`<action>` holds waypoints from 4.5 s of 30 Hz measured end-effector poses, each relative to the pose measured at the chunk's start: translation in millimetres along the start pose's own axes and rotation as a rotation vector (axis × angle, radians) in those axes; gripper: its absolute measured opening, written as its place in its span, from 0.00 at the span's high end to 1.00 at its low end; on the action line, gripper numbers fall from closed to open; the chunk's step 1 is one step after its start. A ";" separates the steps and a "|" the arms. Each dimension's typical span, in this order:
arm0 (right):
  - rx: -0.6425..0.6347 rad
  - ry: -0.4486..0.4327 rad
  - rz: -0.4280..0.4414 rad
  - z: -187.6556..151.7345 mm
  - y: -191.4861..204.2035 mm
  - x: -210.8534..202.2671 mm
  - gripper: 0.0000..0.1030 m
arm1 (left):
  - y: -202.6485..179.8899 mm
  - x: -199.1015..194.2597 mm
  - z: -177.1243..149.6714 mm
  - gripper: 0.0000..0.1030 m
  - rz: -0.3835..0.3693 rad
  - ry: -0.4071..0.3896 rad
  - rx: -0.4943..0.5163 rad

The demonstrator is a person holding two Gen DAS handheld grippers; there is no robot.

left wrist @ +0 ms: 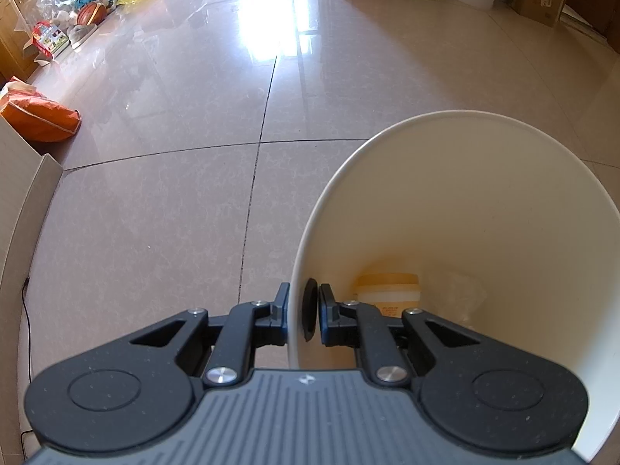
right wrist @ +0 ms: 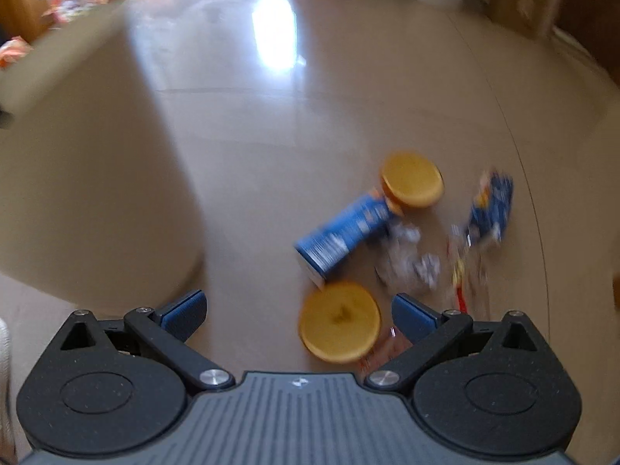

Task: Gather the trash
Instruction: 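Move the open right tool back down to the trash pile, then close the right tool on the orange peel half and lift it, then carry the orange peel over the bin and open the right tool, then move the open right tool back to the trash pile, then grasp the red-printed snack bag with the right tool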

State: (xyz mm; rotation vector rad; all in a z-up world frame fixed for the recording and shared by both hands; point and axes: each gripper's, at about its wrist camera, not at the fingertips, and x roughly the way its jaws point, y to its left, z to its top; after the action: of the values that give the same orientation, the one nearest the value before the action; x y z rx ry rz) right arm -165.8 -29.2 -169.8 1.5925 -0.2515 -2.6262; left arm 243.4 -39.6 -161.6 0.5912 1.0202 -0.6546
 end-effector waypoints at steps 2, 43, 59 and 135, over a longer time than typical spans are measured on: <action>0.030 0.018 -0.017 -8.0 -4.6 13.6 0.00 | 0.2 0.5 0.0 0.89 0.000 0.000 -0.001; 0.032 0.209 -0.146 -7.8 -17.0 115.9 0.27 | 0.7 1.7 -3.2 0.89 -0.010 0.002 -0.008; -0.023 0.159 -0.073 33.8 -0.8 -24.7 0.28 | 1.5 0.8 -2.6 0.89 -0.015 0.000 -0.002; 0.444 0.116 -0.129 10.1 -49.0 -11.1 0.00 | 0.4 -2.0 -0.1 0.89 -0.019 0.009 -0.016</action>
State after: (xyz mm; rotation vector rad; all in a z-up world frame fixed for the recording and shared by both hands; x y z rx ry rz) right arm -168.0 21.7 -163.8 1.9366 -0.7980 -2.6925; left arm 242.9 -38.8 -159.8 0.5713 1.0392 -0.6604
